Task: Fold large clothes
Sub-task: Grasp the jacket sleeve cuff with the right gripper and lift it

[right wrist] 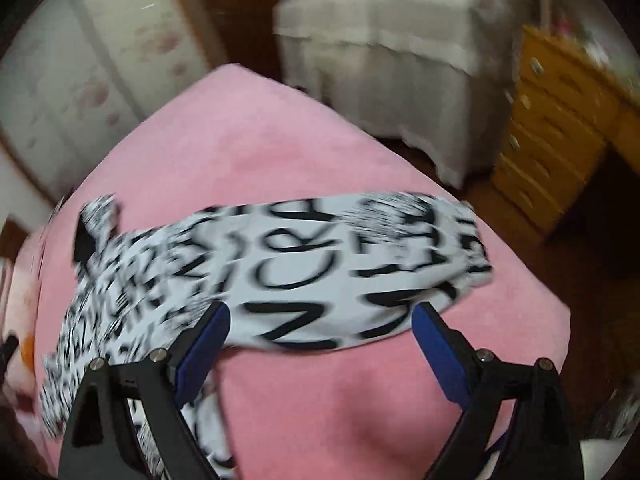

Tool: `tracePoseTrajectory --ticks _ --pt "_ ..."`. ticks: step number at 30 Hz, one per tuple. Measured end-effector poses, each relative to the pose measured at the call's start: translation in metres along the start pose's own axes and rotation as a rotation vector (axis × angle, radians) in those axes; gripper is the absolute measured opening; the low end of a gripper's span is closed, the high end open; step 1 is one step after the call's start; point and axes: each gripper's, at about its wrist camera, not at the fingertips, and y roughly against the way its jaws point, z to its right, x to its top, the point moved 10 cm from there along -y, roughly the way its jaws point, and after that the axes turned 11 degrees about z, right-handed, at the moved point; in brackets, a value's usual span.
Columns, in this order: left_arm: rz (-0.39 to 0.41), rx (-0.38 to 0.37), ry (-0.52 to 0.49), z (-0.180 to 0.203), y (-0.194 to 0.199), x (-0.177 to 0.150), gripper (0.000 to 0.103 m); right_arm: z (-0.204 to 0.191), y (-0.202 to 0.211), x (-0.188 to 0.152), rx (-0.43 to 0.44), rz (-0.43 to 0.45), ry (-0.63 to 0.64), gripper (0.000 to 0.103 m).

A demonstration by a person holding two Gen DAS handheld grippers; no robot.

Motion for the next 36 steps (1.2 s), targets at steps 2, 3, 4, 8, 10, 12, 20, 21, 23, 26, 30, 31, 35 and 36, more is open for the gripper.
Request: tracePoseTrajectory --ticks 2,3,4,8,10,12,20,21,23,26,30,31,35,36 --pt "-0.003 -0.022 0.014 0.012 -0.016 -0.004 0.102 0.027 -0.018 -0.002 -0.023 -0.031 -0.070 0.093" --pt "-0.004 -0.032 0.015 0.021 -0.028 -0.008 0.102 0.045 -0.030 -0.007 -0.049 -0.061 -0.118 0.093" --pt "-0.009 -0.036 0.013 0.026 -0.037 -0.012 0.102 0.057 -0.040 -0.012 -0.059 -0.087 -0.163 0.093" --pt "-0.036 -0.065 0.024 0.042 -0.062 -0.028 0.102 0.084 -0.067 -0.031 -0.025 -0.140 -0.320 0.091" --pt "-0.054 -0.084 0.031 0.051 -0.074 -0.038 0.102 0.090 -0.081 -0.037 0.005 -0.151 -0.385 0.087" --pt "-0.088 -0.104 0.041 0.060 -0.087 -0.052 0.102 0.092 -0.092 -0.037 0.017 -0.127 -0.419 0.086" --pt "-0.145 -0.115 0.052 0.059 -0.097 -0.077 0.102 0.073 -0.094 -0.004 -0.029 0.034 -0.267 0.009" --pt "-0.146 -0.110 0.052 0.055 -0.095 -0.077 0.102 0.064 -0.085 0.003 -0.038 0.074 -0.226 0.008" --pt "-0.144 -0.095 0.058 0.041 -0.089 -0.076 0.102 0.025 -0.055 0.023 -0.002 0.182 -0.099 0.008" --pt "-0.153 -0.088 0.093 0.022 -0.085 -0.075 0.102 -0.065 -0.006 0.041 0.120 0.315 0.114 0.007" --pt "-0.162 -0.074 0.180 -0.016 -0.077 -0.075 0.102 -0.200 0.042 0.016 0.329 0.375 0.379 0.007" --pt "-0.159 -0.071 0.193 -0.024 -0.075 -0.075 0.102 -0.217 0.046 0.008 0.359 0.370 0.412 0.007" --pt "-0.156 -0.021 0.249 -0.066 -0.070 -0.087 0.102 -0.298 0.017 -0.074 0.408 0.267 0.610 0.014" --pt "-0.181 -0.013 0.263 -0.078 -0.073 -0.098 0.102 -0.306 0.003 -0.090 0.387 0.237 0.651 0.018"
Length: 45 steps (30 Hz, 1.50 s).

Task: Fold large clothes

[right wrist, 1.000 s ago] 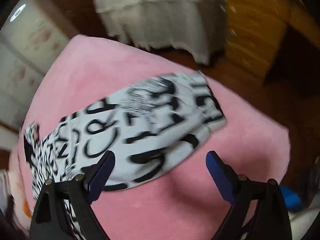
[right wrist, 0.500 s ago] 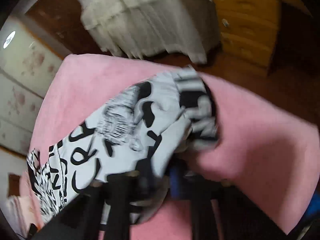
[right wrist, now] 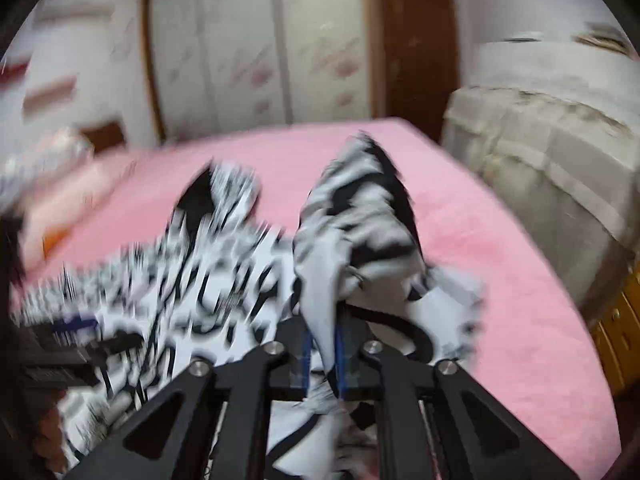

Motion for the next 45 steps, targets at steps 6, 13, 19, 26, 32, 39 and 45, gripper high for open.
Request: tracePoseTrajectory --ticks 6,13,19,26,32,39,45 --pt "-0.132 -0.080 0.060 -0.021 -0.030 -0.042 0.102 -0.023 -0.027 -0.090 -0.030 -0.200 0.065 0.030" --pt "-0.176 -0.291 0.117 0.024 -0.044 -0.049 0.102 -0.007 0.037 -0.091 -0.009 -0.110 -0.028 0.054" --pt "-0.237 -0.384 0.094 0.067 -0.063 -0.056 0.101 0.005 0.066 -0.097 0.034 -0.096 -0.199 0.057" --pt "-0.292 -0.434 0.170 0.090 -0.088 -0.052 0.098 0.026 0.074 -0.119 0.053 -0.141 -0.320 0.057" --pt "-0.381 -0.419 0.187 0.110 -0.125 -0.054 0.023 0.036 0.074 -0.136 0.004 -0.182 -0.315 0.057" --pt "-0.241 -0.344 -0.049 0.138 -0.099 0.002 0.014 0.058 0.065 -0.141 -0.064 -0.208 -0.324 0.057" --pt "-0.063 -0.372 -0.150 0.159 -0.037 0.085 0.014 0.093 0.027 -0.123 -0.138 -0.214 -0.336 0.057"
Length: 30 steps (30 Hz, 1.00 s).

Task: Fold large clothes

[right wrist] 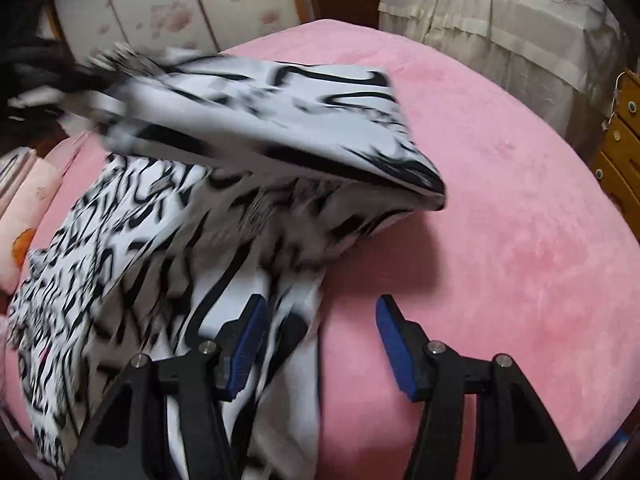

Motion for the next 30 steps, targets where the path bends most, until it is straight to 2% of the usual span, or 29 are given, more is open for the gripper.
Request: tracePoseTrajectory --ticks 4,6,7,10,13,15,17,20,22,24,27,28,29,30 --pt "0.090 0.038 -0.077 0.002 0.039 0.046 0.014 -0.008 -0.021 0.025 0.047 0.003 -0.026 0.057" --pt "0.125 0.067 -0.103 -0.006 0.056 0.063 0.014 -0.014 -0.029 0.034 0.034 0.011 0.017 0.022" --pt "0.138 0.076 -0.108 -0.008 0.063 0.070 0.014 -0.017 -0.032 0.037 0.025 0.006 0.039 0.013" --pt "0.212 0.165 -0.118 -0.051 0.093 0.085 0.014 -0.033 -0.028 0.046 0.038 0.036 0.108 0.013" --pt "0.204 0.223 -0.077 -0.102 0.106 0.073 0.014 -0.049 -0.024 0.043 0.038 0.040 0.192 0.016" --pt "0.166 0.284 -0.030 -0.153 0.105 0.044 0.015 -0.061 -0.022 0.036 0.047 0.029 0.241 0.025" --pt "0.124 0.331 0.025 -0.197 0.099 0.012 0.015 -0.066 -0.018 0.031 0.052 0.024 0.268 0.041" --pt "0.038 0.371 0.152 -0.254 0.086 -0.047 0.015 -0.074 -0.012 0.018 0.104 -0.007 0.274 0.049" --pt "-0.019 0.380 0.213 -0.276 0.076 -0.085 0.016 -0.075 -0.008 0.008 0.136 -0.043 0.268 0.049" --pt "-0.059 0.397 0.232 -0.293 0.070 -0.119 0.017 -0.074 -0.004 0.004 0.161 -0.066 0.256 0.049" --pt "-0.062 0.407 0.211 -0.297 0.074 -0.133 0.024 -0.076 0.007 0.013 0.260 -0.088 0.207 0.049" --pt "-0.067 0.403 0.220 -0.297 0.076 -0.133 0.030 -0.076 0.012 0.020 0.303 -0.086 0.175 0.049" --pt "-0.072 0.398 0.234 -0.298 0.076 -0.131 0.034 -0.078 0.015 0.025 0.316 -0.082 0.157 0.050" --pt "-0.077 0.395 0.249 -0.301 0.077 -0.129 0.042 -0.076 0.015 0.036 0.318 -0.073 0.130 0.050"
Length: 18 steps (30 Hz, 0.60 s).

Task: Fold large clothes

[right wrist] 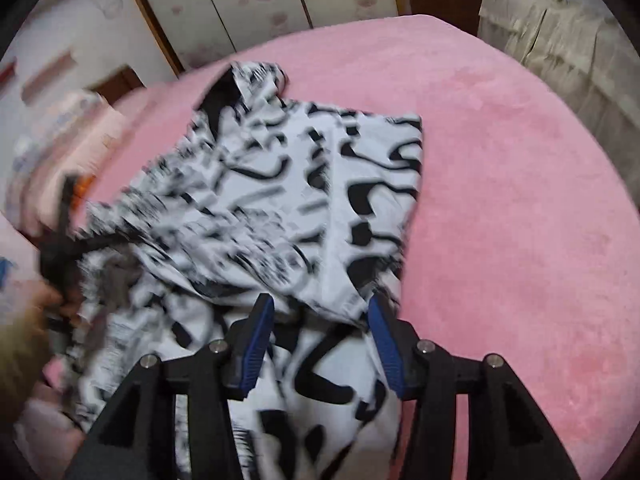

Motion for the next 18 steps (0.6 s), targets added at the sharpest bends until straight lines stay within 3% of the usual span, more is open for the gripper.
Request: tracePoseTrajectory --ticks 1,3,9,11,13,15,16,17,18 --pt "-0.006 -0.004 0.013 -0.002 0.000 0.004 0.054 0.003 -0.001 0.009 -0.009 0.009 -0.013 0.052" --pt "0.006 -0.021 0.040 -0.009 -0.003 0.014 0.061 0.015 -0.011 0.033 -0.060 0.034 -0.033 0.058" --pt "-0.013 -0.063 0.105 -0.010 -0.026 0.031 0.061 0.070 -0.095 0.079 -0.214 -0.018 -0.076 0.059" --pt "-0.010 -0.071 0.091 -0.004 -0.031 0.036 0.056 0.086 -0.120 0.084 -0.240 -0.048 -0.102 0.059" --pt "0.020 -0.051 0.057 0.000 -0.032 0.044 0.029 0.098 -0.145 0.086 -0.263 -0.079 -0.142 0.059" --pt "0.048 -0.047 0.014 0.004 -0.030 0.054 0.015 0.101 -0.163 0.085 -0.248 -0.099 -0.155 0.059" --pt "0.059 -0.048 0.008 0.005 -0.028 0.059 0.013 0.099 -0.166 0.084 -0.242 -0.104 -0.130 0.044" --pt "0.078 -0.046 0.005 0.004 -0.026 0.064 0.012 0.096 -0.168 0.086 -0.263 -0.110 -0.068 0.013" --pt "0.106 -0.046 0.007 0.004 -0.021 0.072 0.011 0.096 -0.166 0.090 -0.275 -0.093 -0.044 0.013"
